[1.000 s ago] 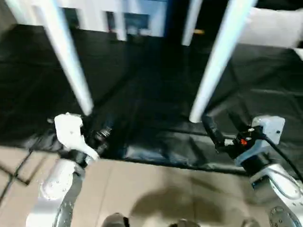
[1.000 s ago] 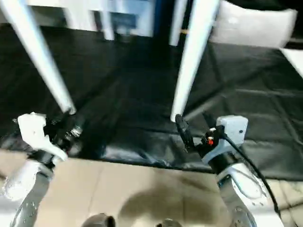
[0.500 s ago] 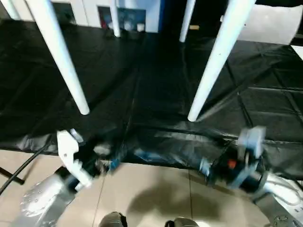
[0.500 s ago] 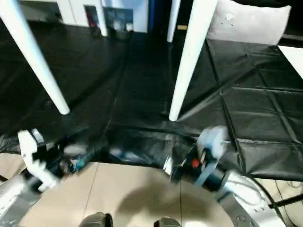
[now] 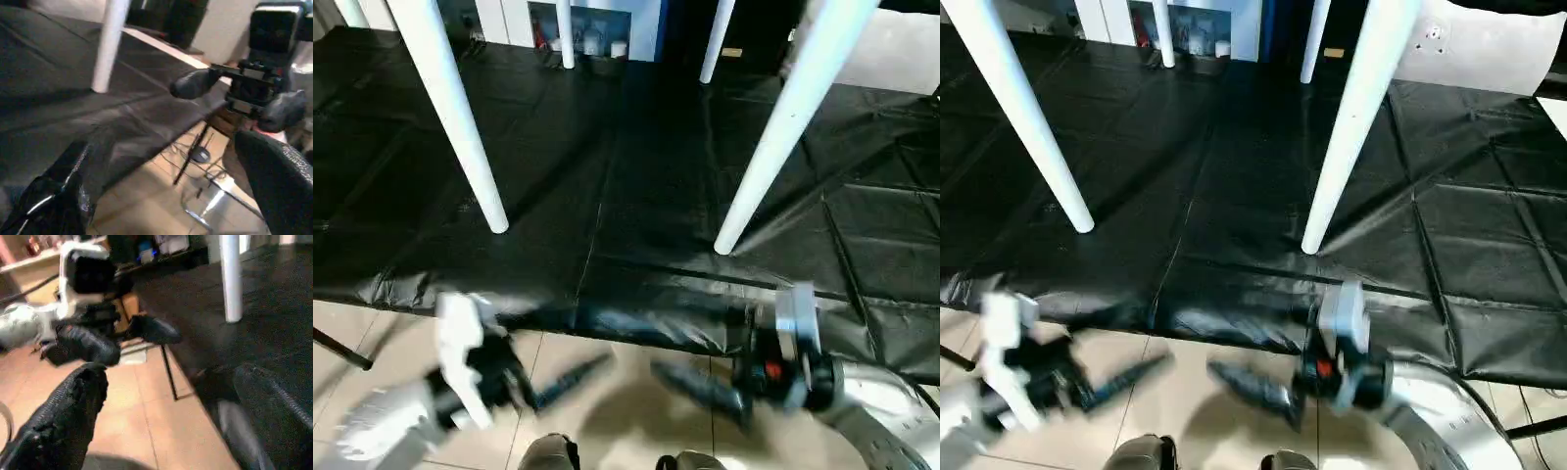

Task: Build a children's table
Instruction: Flip table

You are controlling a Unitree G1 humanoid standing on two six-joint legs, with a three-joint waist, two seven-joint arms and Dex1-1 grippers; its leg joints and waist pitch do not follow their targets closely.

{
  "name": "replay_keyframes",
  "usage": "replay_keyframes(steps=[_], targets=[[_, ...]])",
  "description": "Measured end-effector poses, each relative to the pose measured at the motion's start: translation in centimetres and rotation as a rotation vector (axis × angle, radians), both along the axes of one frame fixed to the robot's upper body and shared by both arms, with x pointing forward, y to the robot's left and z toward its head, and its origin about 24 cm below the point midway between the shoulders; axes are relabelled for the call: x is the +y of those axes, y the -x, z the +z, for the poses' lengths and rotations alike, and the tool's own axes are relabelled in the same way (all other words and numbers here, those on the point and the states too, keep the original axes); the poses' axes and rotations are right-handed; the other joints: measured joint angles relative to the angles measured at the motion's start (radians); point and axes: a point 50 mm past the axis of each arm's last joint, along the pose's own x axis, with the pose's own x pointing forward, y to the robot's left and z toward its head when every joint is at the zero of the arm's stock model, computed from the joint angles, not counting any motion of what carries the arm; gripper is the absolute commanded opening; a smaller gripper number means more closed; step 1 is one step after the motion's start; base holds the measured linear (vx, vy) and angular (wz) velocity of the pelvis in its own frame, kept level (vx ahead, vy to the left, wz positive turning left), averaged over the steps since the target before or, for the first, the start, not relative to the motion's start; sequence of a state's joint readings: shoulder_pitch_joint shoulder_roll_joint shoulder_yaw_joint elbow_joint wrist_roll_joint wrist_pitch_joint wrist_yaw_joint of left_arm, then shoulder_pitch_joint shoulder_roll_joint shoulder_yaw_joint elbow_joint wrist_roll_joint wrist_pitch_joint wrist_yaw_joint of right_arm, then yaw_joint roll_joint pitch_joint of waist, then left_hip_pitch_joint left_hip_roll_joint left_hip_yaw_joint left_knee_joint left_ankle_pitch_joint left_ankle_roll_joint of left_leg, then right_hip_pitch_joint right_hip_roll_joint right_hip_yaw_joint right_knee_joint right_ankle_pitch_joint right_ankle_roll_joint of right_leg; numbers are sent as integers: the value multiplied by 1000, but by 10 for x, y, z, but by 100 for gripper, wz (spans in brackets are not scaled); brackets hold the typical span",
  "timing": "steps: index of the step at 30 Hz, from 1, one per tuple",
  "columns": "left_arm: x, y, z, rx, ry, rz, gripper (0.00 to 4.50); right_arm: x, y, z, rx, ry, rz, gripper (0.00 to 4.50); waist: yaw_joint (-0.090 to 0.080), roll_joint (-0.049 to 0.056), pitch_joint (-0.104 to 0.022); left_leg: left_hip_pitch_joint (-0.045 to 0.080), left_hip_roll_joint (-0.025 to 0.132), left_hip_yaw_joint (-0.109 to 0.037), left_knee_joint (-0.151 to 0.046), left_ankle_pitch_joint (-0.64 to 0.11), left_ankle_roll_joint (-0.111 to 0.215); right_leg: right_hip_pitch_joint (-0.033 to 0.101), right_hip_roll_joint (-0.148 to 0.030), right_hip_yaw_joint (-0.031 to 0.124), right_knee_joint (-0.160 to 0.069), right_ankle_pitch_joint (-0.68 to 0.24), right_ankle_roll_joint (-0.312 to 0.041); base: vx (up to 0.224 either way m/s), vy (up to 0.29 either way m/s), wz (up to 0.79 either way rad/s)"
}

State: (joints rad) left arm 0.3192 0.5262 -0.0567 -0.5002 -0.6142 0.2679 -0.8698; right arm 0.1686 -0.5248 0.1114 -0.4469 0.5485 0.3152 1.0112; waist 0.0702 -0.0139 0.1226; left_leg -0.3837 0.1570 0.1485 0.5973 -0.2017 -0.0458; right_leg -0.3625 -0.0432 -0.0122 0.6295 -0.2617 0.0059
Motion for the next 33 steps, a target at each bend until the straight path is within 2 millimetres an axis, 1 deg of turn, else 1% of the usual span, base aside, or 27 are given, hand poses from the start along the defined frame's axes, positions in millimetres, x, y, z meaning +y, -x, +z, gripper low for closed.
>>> replay_keyframes(steps=[3, 4, 6, 7, 9, 11, 12, 13, 14, 15, 16, 18, 19, 20, 21, 22, 23, 24, 25, 26, 27, 28, 29, 30, 31, 32, 33], targets=[[0, 3, -22, 42, -17, 57, 441, -9, -2, -15, 39, 38, -28, 450, -8, -4, -8, 1, 2, 1, 0, 1, 1, 0, 0, -1, 2, 0, 0, 0, 0, 0], [1, 1, -31, 54, -38, 139, 441, -10, -4, -21, 50, 37, -62, 450, -12, -5, -13, 1, 2, 2, 0, 1, 1, 0, 0, -1, 2, 1, -1, 0, 0, 0], [-1, -5, -37, 64, -50, 260, 441, -10, -8, -28, 75, 20, -126, 450, -13, -7, -23, 0, 3, 2, 2, 2, 2, 0, 0, -1, 3, 1, -1, 0, 0, 0], [-3, -11, -36, 65, -20, 350, 441, -10, -13, -29, 83, -13, -188, 450, -13, -9, -29, 0, 3, 2, 3, 3, 3, 0, 0, -2, 3, 2, -3, 0, 0, 0], [-7, -18, -27, 35, 25, 403, 441, -9, -19, -26, 77, -34, -227, 450, -10, -13, -35, 1, 4, 3, 4, 4, 5, 2, 0, -2, 4, 3, -4, 0, 0, 0], [-5, -22, -20, 2, 54, 450, 441, -7, -21, -26, 75, -58, -257, 450, -7, -19, -50, 2, 5, 3, 4, 5, 4, 3, 1, -3, 4, 3, -4, 0, 0, 0], [-2, -22, -19, -6, 61, 472, 441, -6, -22, -27, 74, -74, -273, 450, -6, -19, -55, 2, 5, 3, 5, 5, 4, 4, 1, -3, 4, 3, -4, 0, 0, 0], [0, -23, -19, -14, 75, 494, 441, -4, -24, -29, 74, -94, -288, 450, -6, -15, -59, 4, 5, 3, 6, 5, 4, 6, 1, -3, 4, 5, -4, 0, 0, 0], [2, -23, -20, -18, 93, 507, 441, -2, -25, -30, 71, -100, -298, 450, -6, -9, -62, 2, 5, 3, 8, 7, 8, 5, 1, -3, 3, 7, -3, 0, 0, 0], [3, -23, -20, -20, 97, 512, 441, 0, -25, -31, 67, -100, -297, 450, -6, -2, -67, -5, 5, 3, 12, 12, 16, 0, 1, -3, 5, 12, -2, 0, 0, 0], [3, -23, -20, -23, 89, 511, 441, 1, -24, -31, 62, -101, -294, 450, -7, 6, -74, -20, 6, 3, 21, 16, 19, -13, 2, -4, 9, 19, -2, 0, 0, 0], [3, -25, -22, -25, 56, 499, 441, 2, -25, -34, 59, -93, -290, 450, -3, 18, -88, -56, 6, 0, 37, 26, 32, -44, 1, -7, 20, 32, 6, -102, 27, 3], [3, -27, -25, -22, 33, 484, 441, 2, -25, -38, 66, -82, -294, 450, 0, 23, -95, -75, 6, -2, 39, 33, 40, -60, 1, -12, 17, 41, -2, -121, 23, 4], [1, -30, -28, -21, -1, 452, 441, 1, -26, -42, 79, -68, -300, 450, 5, 26, -97, -83, 7, -3, 39, 41, 48, -66, 0, -17, 14, 49, -4, -172, 20, 8], [0, -30, -33, -13, -32, 427, 441, 1, -27, -47, 96, -55, -301, 450, 8, 28, -95, -84, 11, -3, 40, 42, 45, -68, -2, -23, 10, 54, -6, -240, 37, 4], [-1, -30, -42, 14, -62, 401, 441, 1, -27, -54, 115, -32, -300, 450, 7, 32, -80, -66, 17, 4, 46, 29, 25, -54, -15, -43, 4, 50, 2, -240, 37, 4], [0, -29, -50, 44, -72, 394, 441, 2, -28, -58, 130, -19, -299, 450, 5, 44, -66, -48, 21, -2, 54, 16, 17, -31, -26, -73, -5, 42, 9, -215, 49, -17], [1, -27, -60, 69, -86, 377, 441, 4, -30, -64, 140, -14, -295, 450, 3, 67, -56, -47, 32, -8, 46, 11, 15, 9, -34, -114, 8, 21, 6, -77, 22, -15], [1, -31, -64, 77, -101, 356, 441, 6, -29, -68, 154, -20, -295, 450, 12, 59, -52, -44, 31, 8, 42, 10, 14, -1, -54, -129, 117, -57, -15, -57, 97, -10], [-2, -42, -65, 48, -110, 324, 441, 3, -26, -80, 183, -1, -297, 450, 81, 38, -60, -61, 43, 62, 40, 10, 13, 18, -55, -138, 202, -128, -36, -65, -3, 6], [-3, -44, -68, 46, -104, 329, 441, 5, -29, -86, 206, 15, -286, 450, 104, -23, -89, -88, 42, 91, 70, 11, 6, 32, -55, -102, 207, -213, -17, 85, -112, 13], [-1, -37, -84, 112, -92, 360, 441, 9, -41, -87, 201, 30, -262, 450, 110, -3, -86, -122, 50, 77, 149, -19, -43, 20, -47, -75, 249, -249, -5, 65, -187, 7], [-3, -24, -108, 228, -119, 351, 441, 9, -42, -89, 198, 23, -269, 450, 119, 17, -83, -105, 44, 20, 184, -17, -39, 34, -33, -71, 254, -250, -5, 95, -44, 3], [-4, -12, -128, 327, -144, 360, 441, 10, -41, -95, 217, 29, -267, 450, 128, 42, -80, -79, 22, -38, 224, -25, -33, 44, -32, -65, 253, -249, -5, -56, 65, -4], [-1, -7, -139, 378, -170, 368, 441, 13, -37, -101, 244, 33, -258, 450, 126, 51, -73, -66, 5, -78, 239, -46, -26, 50, -34, -66, 248, -246, -3, -95, 124, -9], [2, -12, -146, 404, -197, 400, 441, 14, -34, -114, 289, 58, -253, 450, 124, 53, -65, -50, 0, -90, 208, -78, -28, 54, -34, -71, 228, -234, -5, -88, 117, -5], [3, -19, -153, 426, -215, 443, 441, 14, -35, -125, 330, 86, -266, 450, 121, 60, -66, -49, 2, -88, 185, -75, -27, 60, -30, -72, 207, -222, -14, -88, 117, -5]])
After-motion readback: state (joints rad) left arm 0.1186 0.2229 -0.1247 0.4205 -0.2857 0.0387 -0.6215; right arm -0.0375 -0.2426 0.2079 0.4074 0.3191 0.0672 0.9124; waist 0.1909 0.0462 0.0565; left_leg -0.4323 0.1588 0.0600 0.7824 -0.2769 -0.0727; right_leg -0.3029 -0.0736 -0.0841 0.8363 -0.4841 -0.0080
